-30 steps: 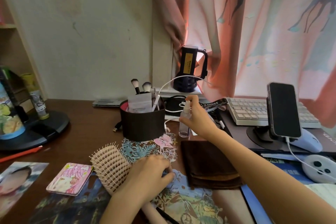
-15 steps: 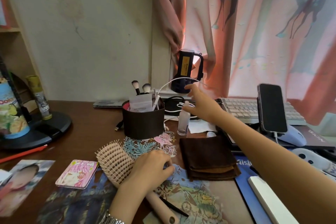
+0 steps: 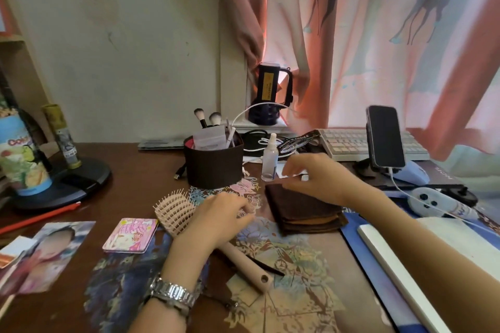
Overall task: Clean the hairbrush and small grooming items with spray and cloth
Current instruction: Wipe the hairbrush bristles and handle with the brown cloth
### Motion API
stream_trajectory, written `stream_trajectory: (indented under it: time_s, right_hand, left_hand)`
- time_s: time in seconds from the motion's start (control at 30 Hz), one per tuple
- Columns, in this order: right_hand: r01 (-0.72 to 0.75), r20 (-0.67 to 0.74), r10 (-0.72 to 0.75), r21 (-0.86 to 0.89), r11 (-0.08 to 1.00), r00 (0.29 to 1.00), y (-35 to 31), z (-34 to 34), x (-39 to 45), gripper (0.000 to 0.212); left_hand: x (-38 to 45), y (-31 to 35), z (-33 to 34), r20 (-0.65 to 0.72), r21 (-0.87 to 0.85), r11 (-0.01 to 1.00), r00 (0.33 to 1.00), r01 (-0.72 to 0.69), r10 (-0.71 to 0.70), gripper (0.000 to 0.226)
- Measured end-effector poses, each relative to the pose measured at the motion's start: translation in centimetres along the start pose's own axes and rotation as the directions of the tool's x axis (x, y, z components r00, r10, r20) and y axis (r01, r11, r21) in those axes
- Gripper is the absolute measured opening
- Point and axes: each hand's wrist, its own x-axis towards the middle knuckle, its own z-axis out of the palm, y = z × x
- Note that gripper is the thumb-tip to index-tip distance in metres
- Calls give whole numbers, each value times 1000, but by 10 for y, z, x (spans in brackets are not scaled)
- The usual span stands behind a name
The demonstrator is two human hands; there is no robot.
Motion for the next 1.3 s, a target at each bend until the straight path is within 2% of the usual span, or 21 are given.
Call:
stream_trajectory:
  time_s: [0.1, 0.33, 0.5, 0.6, 0.7, 0.9, 1.1, 1.2, 1.3]
  right_hand:
    - [-36, 68, 37, -18, 999, 997, 4, 13, -13, 15]
    - [-100, 119, 88, 93, 991, 989, 10, 40, -27, 12]
    - [-114, 128, 97, 132, 985, 987, 9, 52, -13, 12]
    - [-82, 129, 56, 204, 976, 990, -8, 62, -6, 8]
    - [-14, 175, -30, 244, 970, 984, -30, 79, -2, 9]
    - [56, 259, -137, 296, 953, 956, -55, 95, -6, 23]
    - [68, 229, -123, 232, 970, 966, -67, 101, -11, 25]
    - [57, 210, -91, 164, 985, 974, -71, 108, -13, 36]
    - [46, 180, -71, 139, 989, 981, -75, 112, -13, 30]
  left_hand:
    - [-2, -12, -16, 58, 3, 1000, 998, -15, 15, 24]
    - [-17, -54, -38, 114, -102, 995, 993, -15, 27, 29]
    - [-35, -88, -34, 69, -152, 988, 998, 2, 9, 67]
    - [-41, -96, -35, 53, -136, 991, 999, 3, 4, 66]
    - [-44, -102, -35, 66, -149, 986, 996, 68, -59, 76]
    - [-43, -105, -35, 109, -200, 969, 986, 145, -125, 87]
    - [-43, -106, -31, 116, -227, 960, 984, 161, -137, 86]
    - [-44, -106, -31, 105, -241, 957, 985, 160, -138, 83]
    - [-45, -108, -30, 92, -256, 954, 987, 154, -134, 81]
